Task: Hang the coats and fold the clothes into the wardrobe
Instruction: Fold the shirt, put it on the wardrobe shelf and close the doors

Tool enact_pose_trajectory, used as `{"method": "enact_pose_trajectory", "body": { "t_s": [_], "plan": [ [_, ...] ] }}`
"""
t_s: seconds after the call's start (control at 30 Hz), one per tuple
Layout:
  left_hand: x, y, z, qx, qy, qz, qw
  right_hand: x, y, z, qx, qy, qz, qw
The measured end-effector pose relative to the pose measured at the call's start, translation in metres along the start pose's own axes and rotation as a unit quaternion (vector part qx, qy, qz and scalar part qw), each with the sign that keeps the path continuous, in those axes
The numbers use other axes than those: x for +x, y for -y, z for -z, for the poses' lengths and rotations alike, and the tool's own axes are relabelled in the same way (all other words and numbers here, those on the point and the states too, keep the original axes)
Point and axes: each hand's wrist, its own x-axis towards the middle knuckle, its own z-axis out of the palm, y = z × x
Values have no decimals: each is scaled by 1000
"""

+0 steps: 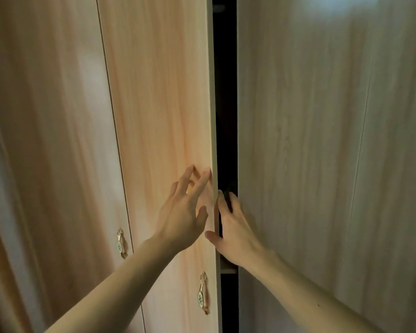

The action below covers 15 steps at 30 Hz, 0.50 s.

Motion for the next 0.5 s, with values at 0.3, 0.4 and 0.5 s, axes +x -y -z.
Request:
{"method": "enact_pose_trajectory", "body": {
  "t_s": [0.3, 0.4, 0.5],
  "plan": [
    [35, -9, -40, 93, 50, 31, 994, 38, -66, 6, -13, -8, 30, 999],
    [42, -10, -52, 117, 55, 34, 991, 47, -84, 6, -16, -3, 35, 999],
    [51, -8, -65, 135, 52, 32, 989, 55, -98, 4, -6, 6, 13, 1000]
  ]
}}
